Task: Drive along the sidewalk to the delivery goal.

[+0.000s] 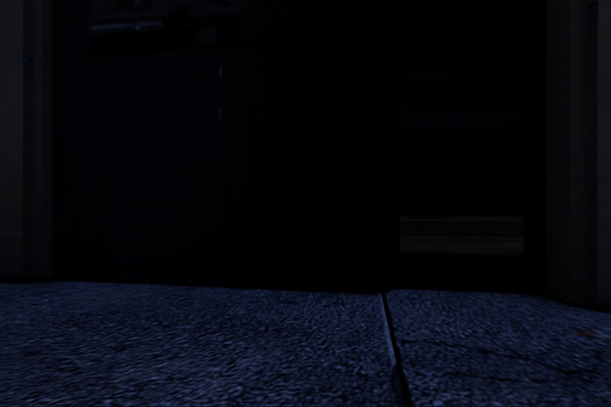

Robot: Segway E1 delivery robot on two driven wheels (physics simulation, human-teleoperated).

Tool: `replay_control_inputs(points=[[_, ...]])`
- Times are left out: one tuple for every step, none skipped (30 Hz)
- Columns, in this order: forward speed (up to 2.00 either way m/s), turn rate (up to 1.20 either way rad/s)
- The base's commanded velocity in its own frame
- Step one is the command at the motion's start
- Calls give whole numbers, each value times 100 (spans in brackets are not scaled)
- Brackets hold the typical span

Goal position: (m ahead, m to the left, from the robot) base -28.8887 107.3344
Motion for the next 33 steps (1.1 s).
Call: replay_control_inputs(points=[[39,0],[39,0],[42,0],[43,0],[43,0],[44,0],[44,0],[44,0],[44,0],[44,3],[44,10],[44,10],[44,16],[43,20],[43,23],[43,23],[42,24],[42,25],[42,25],[42,25],[42,26],[42,27],[42,27],[42,27],[42,27],[42,28],[42,28],[42,28],[42,29],[42,30],[42,30],[42,31],[42,33]])
